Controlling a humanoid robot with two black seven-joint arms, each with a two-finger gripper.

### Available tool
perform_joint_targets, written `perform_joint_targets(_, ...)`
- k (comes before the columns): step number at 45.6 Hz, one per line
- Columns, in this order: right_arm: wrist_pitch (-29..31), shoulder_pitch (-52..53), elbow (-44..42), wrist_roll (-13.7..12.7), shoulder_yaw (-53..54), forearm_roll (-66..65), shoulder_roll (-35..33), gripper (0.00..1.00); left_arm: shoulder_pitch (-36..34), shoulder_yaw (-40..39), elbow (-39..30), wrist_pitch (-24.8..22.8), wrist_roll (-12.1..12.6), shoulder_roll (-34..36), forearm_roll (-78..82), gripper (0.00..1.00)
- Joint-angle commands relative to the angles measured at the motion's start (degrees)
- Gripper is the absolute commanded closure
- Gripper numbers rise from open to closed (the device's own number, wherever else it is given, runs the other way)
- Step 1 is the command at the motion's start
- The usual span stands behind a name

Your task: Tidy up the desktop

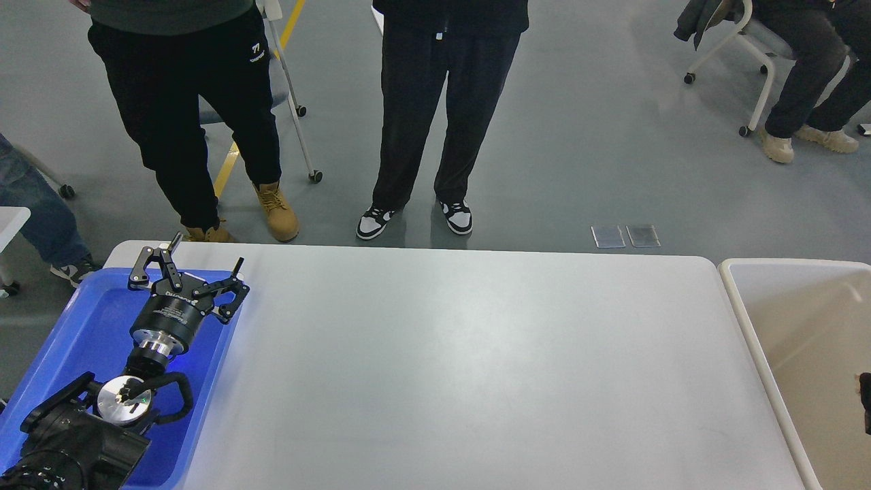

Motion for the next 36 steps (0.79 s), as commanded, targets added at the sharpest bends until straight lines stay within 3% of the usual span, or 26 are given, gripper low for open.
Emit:
perform_joint_targets(1,0.32,-1.5,-0.24,-0.24,1.3,0.04,0.86,0.64,-0.02,0.0,0.0,0.0,0.0,0.0,0.02,0.0)
perform_joint_targets(3,-0.03,-1.59,-0.24,-0.06,1.39,-0.04,1.12,0.15,-0.02,0.0,0.0,0.0,0.0,0.0,0.02,0.0)
perform_joint_targets(4,0.05,-1.76,-0.24,-0.06,1.48,-0.04,1.3,0.0,-0.02,0.0,0.0,0.0,0.0,0.0,0.02,0.0)
perform_joint_targets(22,1.1,0.61,2.13,0.03,-0.37,-1.19,1.3,0.0,-0.02,0.0,0.0,0.0,0.0,0.0,0.02,0.0)
perform_joint_targets(36,12.26,7.11,9.32,0.03,-1.33,-6.45,-7.39,0.0,-0.02,0.0,0.0,0.0,0.0,0.0,0.11,0.0)
